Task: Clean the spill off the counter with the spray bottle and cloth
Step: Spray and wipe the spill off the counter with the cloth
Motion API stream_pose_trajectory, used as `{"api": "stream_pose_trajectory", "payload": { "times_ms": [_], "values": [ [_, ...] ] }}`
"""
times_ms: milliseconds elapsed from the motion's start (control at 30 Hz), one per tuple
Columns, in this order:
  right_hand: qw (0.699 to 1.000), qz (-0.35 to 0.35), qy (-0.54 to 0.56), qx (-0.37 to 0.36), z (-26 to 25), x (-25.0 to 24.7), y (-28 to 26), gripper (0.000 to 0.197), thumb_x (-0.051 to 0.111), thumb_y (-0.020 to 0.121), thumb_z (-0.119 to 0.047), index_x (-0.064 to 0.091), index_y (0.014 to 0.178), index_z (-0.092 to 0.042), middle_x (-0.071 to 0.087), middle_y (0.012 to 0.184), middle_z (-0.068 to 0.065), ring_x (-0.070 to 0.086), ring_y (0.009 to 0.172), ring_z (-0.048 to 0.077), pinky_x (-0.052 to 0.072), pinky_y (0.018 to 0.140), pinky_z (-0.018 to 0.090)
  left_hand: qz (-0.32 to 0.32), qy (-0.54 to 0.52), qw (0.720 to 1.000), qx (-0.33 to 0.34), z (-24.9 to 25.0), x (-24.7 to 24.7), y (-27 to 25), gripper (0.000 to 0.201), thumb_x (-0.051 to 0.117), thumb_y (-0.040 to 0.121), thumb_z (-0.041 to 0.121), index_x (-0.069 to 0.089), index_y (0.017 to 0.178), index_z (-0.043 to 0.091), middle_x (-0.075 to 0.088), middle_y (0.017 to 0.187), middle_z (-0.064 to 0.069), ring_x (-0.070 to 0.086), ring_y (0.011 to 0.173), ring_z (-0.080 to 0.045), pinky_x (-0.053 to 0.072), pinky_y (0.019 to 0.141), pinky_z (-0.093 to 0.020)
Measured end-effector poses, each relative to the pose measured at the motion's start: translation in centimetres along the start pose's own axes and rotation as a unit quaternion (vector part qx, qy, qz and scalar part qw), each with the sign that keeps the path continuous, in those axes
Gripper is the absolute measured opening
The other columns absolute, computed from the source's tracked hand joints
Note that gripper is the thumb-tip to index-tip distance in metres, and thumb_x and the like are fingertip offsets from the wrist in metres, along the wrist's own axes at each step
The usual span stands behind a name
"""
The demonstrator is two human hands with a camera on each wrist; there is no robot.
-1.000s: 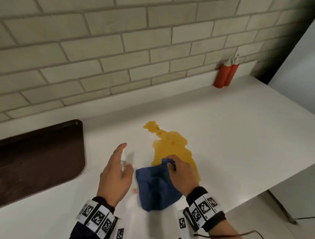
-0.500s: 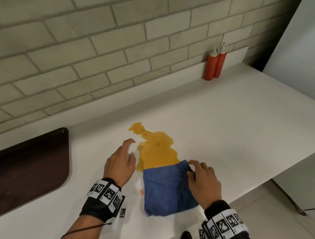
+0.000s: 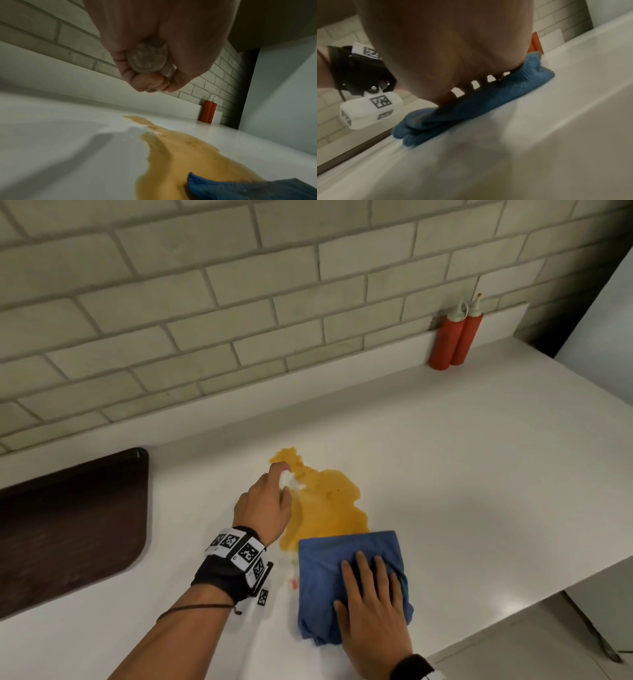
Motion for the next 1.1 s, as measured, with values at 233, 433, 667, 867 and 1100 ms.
{"api": "stream_pose_trajectory", "payload": {
  "times_ms": [233, 433, 667, 867, 1100],
  "values": [
    [0.998, -0.049, 0.005, 0.029, -0.6, -1.4, 5.8, 0.065, 0.024, 0.089, -0.043, 0.050, 0.138, -0.009, 0.046, 0.145, 0.019, 0.047, 0.128, 0.046, 0.039, 0.102, 0.062, -0.032, -0.007, 0.999, 0.020, -0.6, -0.9, 3.6, 0.038, 0.045, 0.094, 0.025, 0.038, 0.129, 0.034, 0.068, 0.102, -0.006, 0.063, 0.090, -0.038, 0.050, 0.078, -0.041],
    [0.998, -0.045, -0.020, 0.027, 0.0, -2.0, 11.3, 0.084, -0.019, 0.073, -0.056, -0.016, 0.151, -0.024, -0.026, 0.158, 0.004, -0.020, 0.146, 0.032, -0.012, 0.115, 0.054, -0.035, -0.022, 0.999, 0.017, -2.5, -1.8, 5.1, 0.048, 0.047, 0.093, 0.025, 0.035, 0.137, 0.039, 0.066, 0.111, -0.006, 0.062, 0.098, -0.035, 0.048, 0.083, -0.042],
    [0.998, -0.048, -0.035, 0.033, 0.1, -1.4, 12.7, 0.096, -0.031, 0.070, -0.072, -0.016, 0.148, -0.018, -0.017, 0.160, 0.008, -0.020, 0.144, 0.034, -0.013, 0.113, 0.055, -0.045, -0.092, 0.995, 0.010, -6.4, -2.9, 5.5, 0.053, 0.047, 0.097, 0.024, 0.030, 0.144, 0.040, 0.061, 0.128, -0.004, 0.058, 0.115, -0.029, 0.043, 0.096, -0.044],
    [0.993, -0.084, -0.079, 0.017, 1.4, -3.5, 13.8, 0.101, -0.033, 0.062, -0.075, -0.021, 0.149, -0.025, -0.032, 0.151, -0.001, -0.019, 0.147, 0.028, -0.009, 0.116, 0.050, -0.059, -0.103, 0.993, -0.008, -8.1, -3.3, 4.5, 0.050, 0.046, 0.097, 0.025, 0.033, 0.144, 0.038, 0.063, 0.109, 0.001, 0.060, 0.106, -0.030, 0.044, 0.095, -0.042],
    [0.993, -0.092, -0.056, 0.046, 4.9, -6.0, 18.3, 0.067, 0.022, 0.100, -0.050, -0.012, 0.153, -0.026, -0.020, 0.161, 0.000, -0.016, 0.148, 0.026, -0.006, 0.120, 0.049, -0.047, -0.115, 0.991, -0.053, -8.4, -3.3, 4.8, 0.053, 0.046, 0.096, 0.025, 0.029, 0.145, 0.039, 0.059, 0.128, -0.003, 0.058, 0.113, -0.030, 0.043, 0.098, -0.045]
  ]
}}
Point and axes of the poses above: each hand's wrist, its own y-axis towards the middle knuckle, its own x-axis out of the palm, z = x × y, the point moved 2 cm from there along y, towards the middle knuckle
